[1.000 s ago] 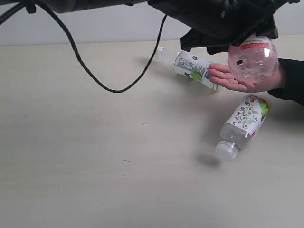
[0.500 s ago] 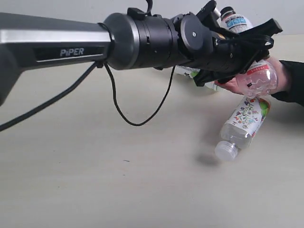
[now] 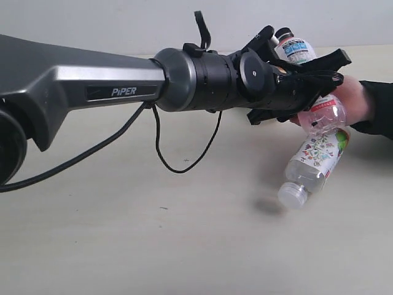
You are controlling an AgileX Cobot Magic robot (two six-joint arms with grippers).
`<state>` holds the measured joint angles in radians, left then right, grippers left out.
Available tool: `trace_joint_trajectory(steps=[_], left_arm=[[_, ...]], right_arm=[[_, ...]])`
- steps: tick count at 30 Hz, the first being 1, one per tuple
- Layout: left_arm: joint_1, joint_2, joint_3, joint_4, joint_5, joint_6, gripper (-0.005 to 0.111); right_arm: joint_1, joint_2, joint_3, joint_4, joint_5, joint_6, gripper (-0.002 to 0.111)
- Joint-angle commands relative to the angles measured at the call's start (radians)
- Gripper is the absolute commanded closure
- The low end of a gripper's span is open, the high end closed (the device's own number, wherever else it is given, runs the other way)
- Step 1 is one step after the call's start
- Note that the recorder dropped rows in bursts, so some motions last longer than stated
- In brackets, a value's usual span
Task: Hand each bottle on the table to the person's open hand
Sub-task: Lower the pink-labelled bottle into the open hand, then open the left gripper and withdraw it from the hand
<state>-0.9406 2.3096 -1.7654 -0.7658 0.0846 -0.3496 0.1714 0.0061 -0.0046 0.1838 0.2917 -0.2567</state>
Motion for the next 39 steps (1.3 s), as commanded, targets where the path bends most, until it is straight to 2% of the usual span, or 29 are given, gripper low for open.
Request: trace_joint_trajectory(steps=[1, 3, 8, 11, 17, 21, 39], left_arm=[[-0.003, 0.004, -0.009, -0.005, 0.006, 0.029, 0.105], [-0.003, 0.004, -0.014, -0.005, 0.022, 0.030, 0.098], [-0.003, 0.004, -0.016, -0.005, 0.034, 0.033, 0.062], [-0.003, 0.004, -0.016, -0.005, 0.034, 0.047, 0.046], [-0.003, 0.004, -0.016, -0.005, 0.052, 0.108, 0.030], [-0.003, 0.004, -0.016, -0.005, 0.054, 0.109, 0.025], [0.025, -0.134, -0.016, 0.003, 0.228, 0.212, 0.026]], right_arm=[[-0.006, -0.006, 0.005, 0.001, -0.006, -0.003, 0.108], [-0.006, -0.006, 0.005, 0.001, -0.006, -0.003, 0.108], [-0.006, -0.006, 0.005, 0.001, -0.006, -0.003, 0.108], [-0.006, -0.006, 0.005, 0.001, -0.006, -0.003, 0.108], [-0.006, -0.006, 0.005, 0.001, -0.006, -0.003, 0.108], [-0.006, -0.006, 0.005, 0.001, -0.006, -0.003, 0.108], [-0.006, -0.006, 0.005, 0.001, -0.006, -0.003, 0.108]])
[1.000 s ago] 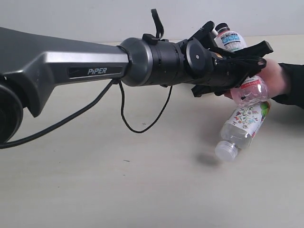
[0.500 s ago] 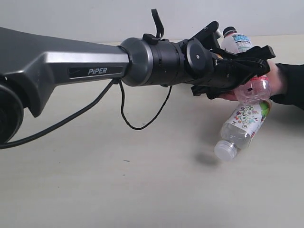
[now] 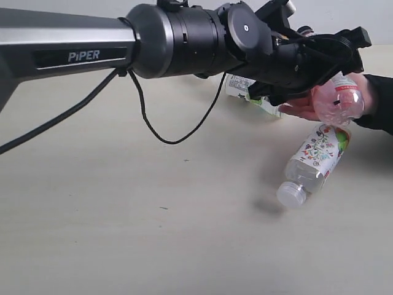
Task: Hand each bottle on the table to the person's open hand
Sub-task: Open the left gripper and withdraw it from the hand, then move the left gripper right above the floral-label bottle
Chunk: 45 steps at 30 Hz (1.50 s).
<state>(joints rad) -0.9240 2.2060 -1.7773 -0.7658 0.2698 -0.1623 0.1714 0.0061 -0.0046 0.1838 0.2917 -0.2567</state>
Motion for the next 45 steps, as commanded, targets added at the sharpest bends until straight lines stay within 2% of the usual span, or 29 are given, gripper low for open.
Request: trace_joint_trajectory(steps=[1, 6, 14, 18, 20, 24, 33, 36, 40, 41, 45], left_arm=[[0.009, -0.037, -0.004, 0.003, 0.052, 0.029, 0.026], [0.017, -0.066, -0.004, 0.006, 0.111, 0.032, 0.026], [0.017, -0.135, -0.004, 0.122, 0.228, 0.034, 0.029], [0.017, -0.177, -0.004, 0.204, 0.270, 0.034, 0.050], [0.017, -0.195, -0.004, 0.259, 0.290, 0.032, 0.066], [0.017, -0.228, -0.004, 0.345, 0.348, 0.032, 0.106], [0.017, -0.305, 0.008, 0.486, 0.446, 0.035, 0.107], [0.015, -0.359, 0.060, 0.500, 0.414, 0.075, 0.107], [0.015, -0.516, 0.297, 0.501, 0.275, 0.162, 0.107], [0.015, -0.576, 0.393, 0.501, 0.220, 0.195, 0.107], [0.017, -0.740, 0.614, 0.501, 0.142, 0.286, 0.107]], right_arm=[[-0.006, -0.006, 0.005, 0.001, -0.006, -0.003, 0.108], [-0.006, -0.006, 0.005, 0.001, -0.006, -0.003, 0.108], [-0.006, -0.006, 0.005, 0.001, -0.006, -0.003, 0.108], [-0.006, -0.006, 0.005, 0.001, -0.006, -0.003, 0.108], [-0.006, -0.006, 0.005, 0.001, -0.006, -0.003, 0.108], [-0.006, -0.006, 0.005, 0.001, -0.006, -0.003, 0.108], [-0.006, -0.006, 0.005, 0.001, -0.006, -0.003, 0.108], [-0.006, -0.006, 0.005, 0.001, -0.006, -0.003, 0.108], [-0.006, -0.006, 0.005, 0.001, -0.006, -0.003, 0.108], [-0.006, -0.006, 0.005, 0.001, -0.006, -0.003, 0.108], [-0.006, -0.006, 0.005, 0.001, -0.006, -0.003, 0.108]])
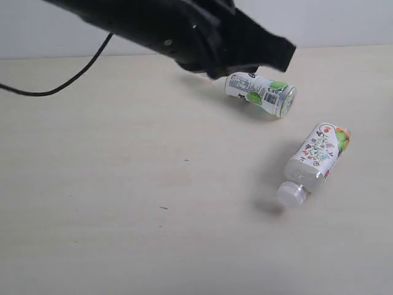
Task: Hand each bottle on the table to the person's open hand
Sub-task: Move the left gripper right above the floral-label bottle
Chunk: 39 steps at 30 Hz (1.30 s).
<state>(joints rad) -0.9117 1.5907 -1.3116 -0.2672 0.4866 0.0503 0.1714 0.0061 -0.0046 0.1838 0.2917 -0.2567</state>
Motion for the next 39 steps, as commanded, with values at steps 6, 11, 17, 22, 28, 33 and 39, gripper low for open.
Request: trace_joint_trajectory(steps=[6, 11, 17, 22, 28, 33, 39], left_arm=[[0.005, -0.272, 0.348, 0.023, -0.168, 0.111, 0.107], [0.005, -0.280, 0.427, 0.019, -0.259, 0.106, 0.107], [0.005, -0.280, 0.458, 0.021, -0.308, 0.106, 0.107], [0.005, -0.280, 0.458, 0.021, -0.310, 0.111, 0.107], [0.005, -0.280, 0.458, 0.021, -0.310, 0.128, 0.107], [0.005, -0.280, 0.458, 0.021, -0.310, 0.128, 0.107], [0.005, -0.280, 0.458, 0.021, -0.310, 0.128, 0.107]], right_arm=[[-0.006, -0.006, 0.005, 0.001, -0.006, -0.003, 0.108], [-0.006, -0.006, 0.005, 0.001, -0.006, -0.003, 0.108], [-0.006, -0.006, 0.005, 0.001, -0.006, -0.003, 0.108], [-0.006, -0.006, 0.005, 0.001, -0.006, -0.003, 0.108], [-0.006, -0.006, 0.005, 0.001, -0.006, -0.003, 0.108], [-0.006, -0.006, 0.005, 0.001, -0.006, -0.003, 0.108], [-0.006, -0.006, 0.005, 0.001, -0.006, -0.003, 0.108]])
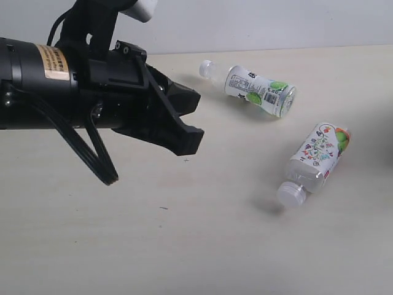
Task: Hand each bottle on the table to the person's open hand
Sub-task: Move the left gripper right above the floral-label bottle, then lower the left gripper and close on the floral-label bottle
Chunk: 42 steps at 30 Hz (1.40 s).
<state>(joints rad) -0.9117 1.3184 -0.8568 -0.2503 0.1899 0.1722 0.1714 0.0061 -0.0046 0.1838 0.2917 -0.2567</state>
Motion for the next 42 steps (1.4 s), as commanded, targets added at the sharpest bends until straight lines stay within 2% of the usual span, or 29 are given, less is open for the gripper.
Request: trace_joint_trajectory(steps=[1, 14, 16, 19, 23, 35, 38, 42], left_arm=[[0.005, -0.008, 0.003, 0.004, -0.013, 0.006, 0.107], [0.005, -0.008, 0.003, 0.002, 0.005, 0.006, 0.107], [0.005, -0.008, -0.001, 0.000, 0.028, -0.016, 0.107], [0.005, 0.012, -0.060, 0.002, 0.170, -0.064, 0.107], [0.005, 0.090, -0.216, 0.002, 0.377, -0.081, 0.107], [0.003, 0.467, -0.712, 0.006, 0.789, -0.135, 0.107], [-0.021, 0.575, -0.820, 0.042, 0.874, -0.157, 0.107], [-0.082, 0.697, -0.949, 0.170, 0.929, -0.209, 0.107]], right_arm=[[-0.006, -0.006, 0.005, 0.001, -0.006, -0.003, 0.108], [-0.006, -0.006, 0.005, 0.001, -0.006, -0.003, 0.108], [-0.006, -0.006, 0.005, 0.001, -0.006, -0.003, 0.108], [-0.006, -0.006, 0.005, 0.001, -0.006, -0.003, 0.108], [-0.006, -0.006, 0.005, 0.001, -0.006, -0.003, 0.108], [-0.006, -0.006, 0.005, 0.001, -0.006, -0.003, 0.108], [-0.006, -0.006, 0.005, 0.001, -0.006, -0.003, 0.108], [-0.006, -0.006, 0.005, 0.001, -0.006, -0.003, 0.108]])
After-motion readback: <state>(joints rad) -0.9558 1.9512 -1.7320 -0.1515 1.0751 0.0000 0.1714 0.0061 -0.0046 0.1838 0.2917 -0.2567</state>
